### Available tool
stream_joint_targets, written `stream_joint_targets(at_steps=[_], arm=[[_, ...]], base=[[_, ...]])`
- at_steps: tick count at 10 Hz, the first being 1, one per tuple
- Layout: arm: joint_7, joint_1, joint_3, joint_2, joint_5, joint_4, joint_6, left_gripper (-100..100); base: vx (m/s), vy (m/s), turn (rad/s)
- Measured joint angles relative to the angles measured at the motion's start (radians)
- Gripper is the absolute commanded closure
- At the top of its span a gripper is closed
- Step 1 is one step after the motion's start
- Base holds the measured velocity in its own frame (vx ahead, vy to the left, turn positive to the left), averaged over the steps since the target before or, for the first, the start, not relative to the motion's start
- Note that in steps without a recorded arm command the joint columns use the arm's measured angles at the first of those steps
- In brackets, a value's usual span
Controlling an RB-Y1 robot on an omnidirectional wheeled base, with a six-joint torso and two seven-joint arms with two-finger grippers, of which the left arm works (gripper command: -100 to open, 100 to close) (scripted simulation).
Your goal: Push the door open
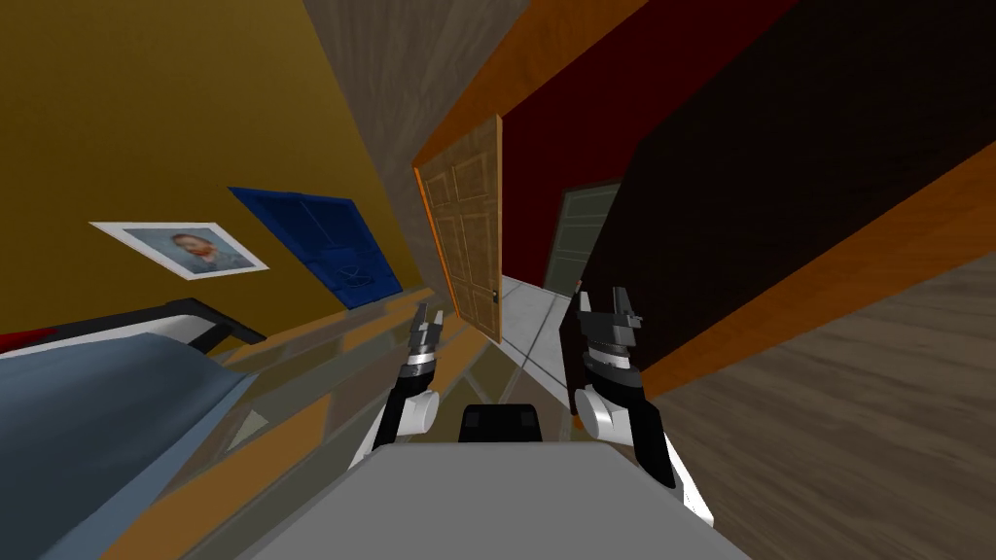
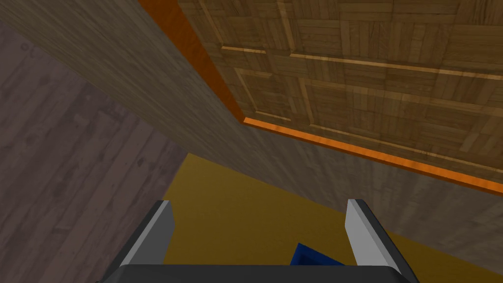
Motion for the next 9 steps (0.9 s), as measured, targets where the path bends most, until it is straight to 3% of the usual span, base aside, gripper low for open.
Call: stream_joint_targets(at_steps=[6,9], arm=[[0.013,-0.050,-0.036,0.032,-0.010,0.161,-0.032,-100],[0.012,-0.070,-0.056,0.035,-0.019,0.232,-0.049,-100]], base=[[0.091,0.064,-0.100],[0.059,0.049,-0.069]])
